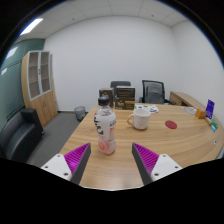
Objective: Pour water
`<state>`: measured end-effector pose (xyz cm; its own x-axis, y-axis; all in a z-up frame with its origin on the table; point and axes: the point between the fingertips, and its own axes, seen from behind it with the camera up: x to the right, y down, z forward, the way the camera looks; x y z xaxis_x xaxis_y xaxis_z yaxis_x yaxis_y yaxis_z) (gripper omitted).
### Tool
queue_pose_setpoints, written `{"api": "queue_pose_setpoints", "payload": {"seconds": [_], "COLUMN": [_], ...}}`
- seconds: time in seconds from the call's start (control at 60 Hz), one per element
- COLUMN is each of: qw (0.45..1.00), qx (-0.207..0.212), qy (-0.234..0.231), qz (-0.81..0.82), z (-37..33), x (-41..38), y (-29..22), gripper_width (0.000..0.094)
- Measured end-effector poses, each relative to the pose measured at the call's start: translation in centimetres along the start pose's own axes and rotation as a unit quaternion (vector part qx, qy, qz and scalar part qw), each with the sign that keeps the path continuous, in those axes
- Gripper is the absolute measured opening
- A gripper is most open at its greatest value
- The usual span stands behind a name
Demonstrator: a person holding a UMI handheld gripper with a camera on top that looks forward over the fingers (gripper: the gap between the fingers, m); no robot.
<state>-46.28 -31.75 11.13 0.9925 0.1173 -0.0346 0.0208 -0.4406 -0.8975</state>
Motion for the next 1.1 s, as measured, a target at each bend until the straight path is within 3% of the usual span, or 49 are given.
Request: {"api": "queue_pose_setpoints", "payload": {"seconds": [0.2,0.283,0.367,0.6,0.767,0.933,1.1], "qw": [0.999,0.998,0.997,0.997,0.997,0.983,0.872], "qx": [0.039,0.045,0.057,0.067,0.077,0.096,0.072], "qy": [0.025,0.034,0.048,0.029,-0.003,-0.079,-0.194], "qz": [0.012,0.018,0.006,-0.023,-0.021,0.134,0.444], "z": [9.1,11.5,13.2,13.8,13.3,13.8,14.7], "x": [-1.9,-2.0,-1.3,-1.8,-3.5,-5.2,-4.9], "y": [-1.8,-1.9,-2.1,-2.6,-5.5,-12.5,-19.5], "gripper_width": [0.0793,0.0681,0.0499,0.0329,0.0276,0.0276,0.0275]}}
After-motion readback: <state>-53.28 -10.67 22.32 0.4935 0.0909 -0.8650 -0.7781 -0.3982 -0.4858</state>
